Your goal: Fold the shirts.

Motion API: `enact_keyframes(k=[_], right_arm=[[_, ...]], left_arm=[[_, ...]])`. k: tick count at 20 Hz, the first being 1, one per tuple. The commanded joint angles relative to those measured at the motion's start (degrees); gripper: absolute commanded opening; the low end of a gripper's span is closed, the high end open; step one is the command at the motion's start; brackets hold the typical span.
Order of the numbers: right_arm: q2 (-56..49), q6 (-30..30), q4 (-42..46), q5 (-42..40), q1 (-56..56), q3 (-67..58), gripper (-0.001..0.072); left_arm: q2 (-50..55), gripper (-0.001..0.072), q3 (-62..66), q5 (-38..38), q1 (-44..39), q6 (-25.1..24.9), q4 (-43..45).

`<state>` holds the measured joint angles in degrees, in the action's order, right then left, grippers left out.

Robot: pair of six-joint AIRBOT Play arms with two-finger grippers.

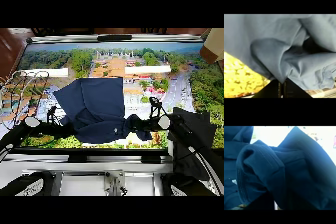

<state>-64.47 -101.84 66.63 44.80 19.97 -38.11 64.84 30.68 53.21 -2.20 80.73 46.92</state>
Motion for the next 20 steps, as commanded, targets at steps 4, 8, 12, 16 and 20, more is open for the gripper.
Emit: enact_keyframes(k=[4,8,12,16,20], right_arm=[[1.64,2.86,0.92,4.33,-0.26,-5.90,0.0074],[9.35,3.37,13.00,6.64,-0.26,-19.04,0.0074],[17.51,3.52,24.76,0.35,-0.26,-33.57,0.0074],[22.34,-5.55,34.95,-16.55,-0.26,-45.46,0.0074],[22.38,-8.31,34.18,-30.58,-0.26,-53.31,0.0074]], left_arm=[[-2.36,0.0033,5.68,4.96,0.35,-6.82,0.00],[-8.48,0.0033,16.65,11.39,2.91,-13.25,0.20],[-17.31,0.0033,36.87,9.53,8.26,-16.83,0.20],[-22.10,0.0033,62.01,1.31,15.67,-15.26,0.20],[-23.21,0.0034,77.81,-3.34,17.94,-9.07,0.17]])
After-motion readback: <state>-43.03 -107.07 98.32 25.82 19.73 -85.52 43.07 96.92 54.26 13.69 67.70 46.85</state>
